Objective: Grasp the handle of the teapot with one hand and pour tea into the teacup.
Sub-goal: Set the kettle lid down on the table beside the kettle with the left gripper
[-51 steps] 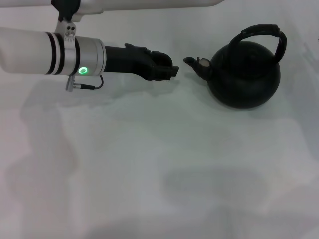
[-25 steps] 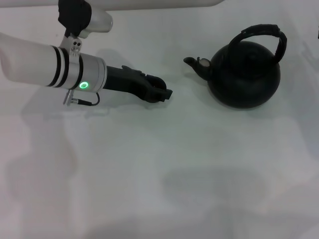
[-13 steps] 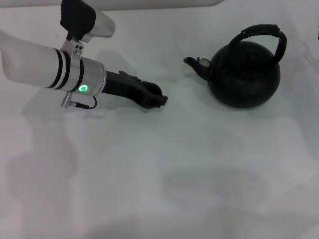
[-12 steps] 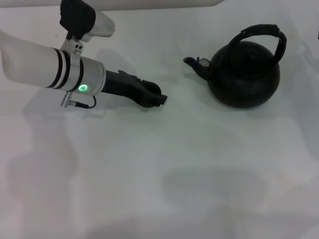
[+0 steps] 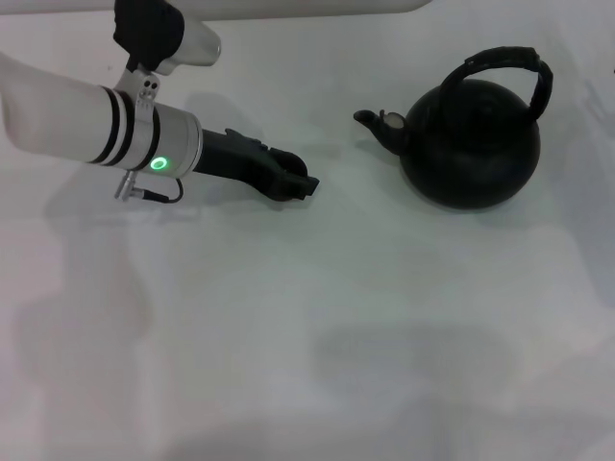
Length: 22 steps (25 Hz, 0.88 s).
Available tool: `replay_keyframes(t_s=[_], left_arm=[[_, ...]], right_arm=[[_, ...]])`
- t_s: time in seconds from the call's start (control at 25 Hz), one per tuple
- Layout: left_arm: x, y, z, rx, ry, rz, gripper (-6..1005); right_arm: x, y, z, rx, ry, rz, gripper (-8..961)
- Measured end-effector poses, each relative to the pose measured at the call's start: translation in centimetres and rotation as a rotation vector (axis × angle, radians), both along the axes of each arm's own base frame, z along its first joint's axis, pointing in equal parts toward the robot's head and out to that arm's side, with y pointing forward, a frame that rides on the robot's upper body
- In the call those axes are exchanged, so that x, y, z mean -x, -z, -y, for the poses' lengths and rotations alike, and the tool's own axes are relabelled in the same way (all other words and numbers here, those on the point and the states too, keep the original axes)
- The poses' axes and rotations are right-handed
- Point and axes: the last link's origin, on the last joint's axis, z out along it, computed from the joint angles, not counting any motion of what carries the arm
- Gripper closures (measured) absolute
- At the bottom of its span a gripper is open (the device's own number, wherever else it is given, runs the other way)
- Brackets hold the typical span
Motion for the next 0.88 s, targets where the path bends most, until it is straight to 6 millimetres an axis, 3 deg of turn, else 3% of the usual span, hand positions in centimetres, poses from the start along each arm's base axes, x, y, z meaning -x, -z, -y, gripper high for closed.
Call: replay_keyframes(t_s=[0.88], left_arm=[[-0.38, -0.07, -0.34, -0.011, 0.025, 0.001, 299]], right_arm=[[-0.13, -0.02, 0.0, -0.001, 0.007, 0.009, 84]])
